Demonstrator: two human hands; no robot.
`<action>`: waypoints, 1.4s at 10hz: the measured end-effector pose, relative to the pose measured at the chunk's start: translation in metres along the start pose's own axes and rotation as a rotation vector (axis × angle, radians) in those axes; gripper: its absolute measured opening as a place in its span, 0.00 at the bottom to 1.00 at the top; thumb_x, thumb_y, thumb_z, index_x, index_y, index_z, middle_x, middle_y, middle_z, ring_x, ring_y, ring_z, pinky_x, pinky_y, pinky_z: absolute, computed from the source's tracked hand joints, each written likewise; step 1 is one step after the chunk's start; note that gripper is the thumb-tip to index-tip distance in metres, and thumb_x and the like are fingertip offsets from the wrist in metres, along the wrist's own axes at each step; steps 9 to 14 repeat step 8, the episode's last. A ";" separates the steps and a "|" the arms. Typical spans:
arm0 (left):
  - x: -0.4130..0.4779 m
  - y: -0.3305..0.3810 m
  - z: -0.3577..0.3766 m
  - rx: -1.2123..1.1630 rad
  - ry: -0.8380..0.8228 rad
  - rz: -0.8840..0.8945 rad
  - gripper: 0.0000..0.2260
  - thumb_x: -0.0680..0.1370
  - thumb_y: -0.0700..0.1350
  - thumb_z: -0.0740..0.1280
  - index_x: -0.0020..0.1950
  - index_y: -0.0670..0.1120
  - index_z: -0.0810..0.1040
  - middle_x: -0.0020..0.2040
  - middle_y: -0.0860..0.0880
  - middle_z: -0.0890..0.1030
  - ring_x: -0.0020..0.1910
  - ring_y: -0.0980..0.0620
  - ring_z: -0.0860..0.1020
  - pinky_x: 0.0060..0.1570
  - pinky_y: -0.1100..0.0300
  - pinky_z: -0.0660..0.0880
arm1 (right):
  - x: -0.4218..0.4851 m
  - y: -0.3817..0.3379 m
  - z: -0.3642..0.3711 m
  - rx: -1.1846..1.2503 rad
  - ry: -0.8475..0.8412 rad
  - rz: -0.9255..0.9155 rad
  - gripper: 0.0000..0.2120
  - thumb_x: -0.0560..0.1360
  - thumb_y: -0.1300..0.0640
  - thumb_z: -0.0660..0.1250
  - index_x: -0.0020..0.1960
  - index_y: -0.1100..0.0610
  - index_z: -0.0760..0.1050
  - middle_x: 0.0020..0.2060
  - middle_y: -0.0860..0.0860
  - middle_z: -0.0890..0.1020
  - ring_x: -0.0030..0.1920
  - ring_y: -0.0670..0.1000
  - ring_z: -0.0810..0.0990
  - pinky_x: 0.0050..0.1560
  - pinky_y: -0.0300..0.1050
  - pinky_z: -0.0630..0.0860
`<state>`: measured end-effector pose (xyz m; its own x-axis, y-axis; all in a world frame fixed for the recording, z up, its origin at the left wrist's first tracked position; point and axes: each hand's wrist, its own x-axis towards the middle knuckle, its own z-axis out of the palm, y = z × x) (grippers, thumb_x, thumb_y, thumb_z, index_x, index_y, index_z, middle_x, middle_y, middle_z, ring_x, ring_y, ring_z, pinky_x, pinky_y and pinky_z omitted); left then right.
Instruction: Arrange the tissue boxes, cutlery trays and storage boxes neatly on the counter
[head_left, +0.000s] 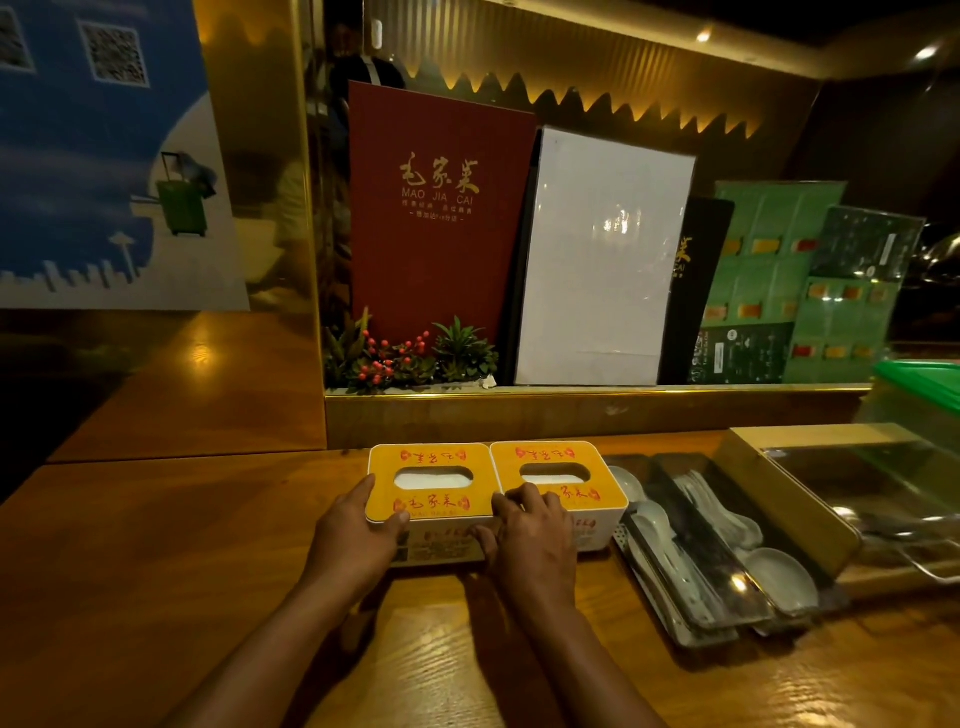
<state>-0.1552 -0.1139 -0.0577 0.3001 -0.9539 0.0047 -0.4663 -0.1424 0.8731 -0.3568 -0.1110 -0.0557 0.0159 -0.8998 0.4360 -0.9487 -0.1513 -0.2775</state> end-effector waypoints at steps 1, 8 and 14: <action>0.000 -0.001 0.000 -0.005 0.000 -0.003 0.32 0.77 0.50 0.71 0.79 0.52 0.63 0.72 0.44 0.74 0.66 0.41 0.76 0.57 0.41 0.79 | 0.000 0.001 -0.001 -0.004 0.000 -0.005 0.21 0.73 0.41 0.71 0.62 0.49 0.78 0.57 0.47 0.78 0.57 0.51 0.71 0.55 0.51 0.74; -0.007 0.023 0.002 0.174 0.093 0.216 0.30 0.76 0.52 0.71 0.76 0.49 0.68 0.78 0.42 0.63 0.74 0.40 0.67 0.67 0.43 0.71 | -0.049 0.078 -0.101 0.196 -0.207 0.067 0.15 0.76 0.45 0.69 0.61 0.44 0.77 0.63 0.41 0.74 0.63 0.43 0.71 0.61 0.45 0.75; -0.007 0.023 0.002 0.174 0.093 0.216 0.30 0.76 0.52 0.71 0.76 0.49 0.68 0.78 0.42 0.63 0.74 0.40 0.67 0.67 0.43 0.71 | -0.049 0.078 -0.101 0.196 -0.207 0.067 0.15 0.76 0.45 0.69 0.61 0.44 0.77 0.63 0.41 0.74 0.63 0.43 0.71 0.61 0.45 0.75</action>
